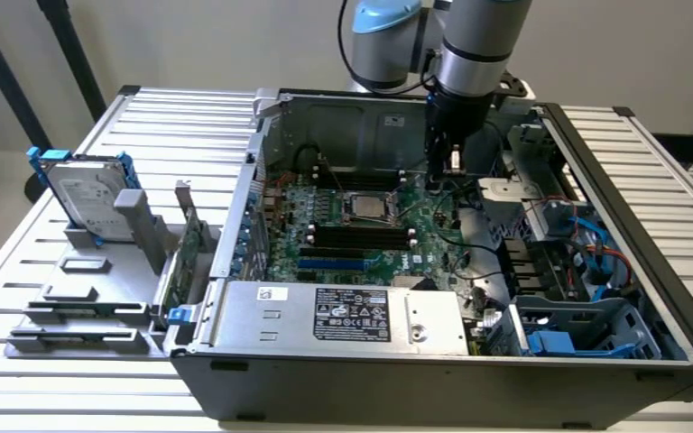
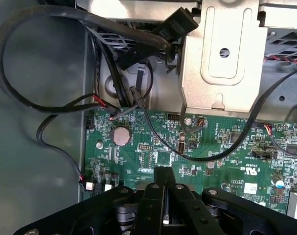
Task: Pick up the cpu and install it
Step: 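Close the cpu cover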
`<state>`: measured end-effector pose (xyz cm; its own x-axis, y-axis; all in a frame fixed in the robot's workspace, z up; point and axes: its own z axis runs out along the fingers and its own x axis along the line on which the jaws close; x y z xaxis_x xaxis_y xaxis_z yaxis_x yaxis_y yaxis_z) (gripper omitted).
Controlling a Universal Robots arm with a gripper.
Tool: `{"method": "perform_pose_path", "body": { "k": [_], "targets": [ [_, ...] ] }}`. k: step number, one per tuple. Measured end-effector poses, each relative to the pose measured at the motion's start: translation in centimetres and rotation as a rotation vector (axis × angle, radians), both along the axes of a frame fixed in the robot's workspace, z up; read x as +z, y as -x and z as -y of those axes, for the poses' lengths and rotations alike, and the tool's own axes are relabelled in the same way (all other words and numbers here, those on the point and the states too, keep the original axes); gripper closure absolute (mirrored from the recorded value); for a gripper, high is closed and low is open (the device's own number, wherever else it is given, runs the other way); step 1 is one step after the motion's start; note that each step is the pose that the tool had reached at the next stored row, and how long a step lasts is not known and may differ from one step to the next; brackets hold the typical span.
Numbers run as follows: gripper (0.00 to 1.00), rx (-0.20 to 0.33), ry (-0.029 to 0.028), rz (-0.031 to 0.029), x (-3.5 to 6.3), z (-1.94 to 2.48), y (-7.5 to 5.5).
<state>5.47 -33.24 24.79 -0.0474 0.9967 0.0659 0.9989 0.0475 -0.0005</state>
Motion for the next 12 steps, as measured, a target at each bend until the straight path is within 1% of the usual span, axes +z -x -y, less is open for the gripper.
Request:
{"method": "perform_pose_path", "body": {
  "k": [5,8,12],
  "targets": [
    [0.89,0.000,0.0033,-0.0127,0.30,-0.01,0.0],
    [0.89,0.000,0.0047,-0.0139,0.37,0.00,0.7],
    [0.89,0.000,0.0049,-0.0139,0.45,0.04,2.2]
  ]
}}
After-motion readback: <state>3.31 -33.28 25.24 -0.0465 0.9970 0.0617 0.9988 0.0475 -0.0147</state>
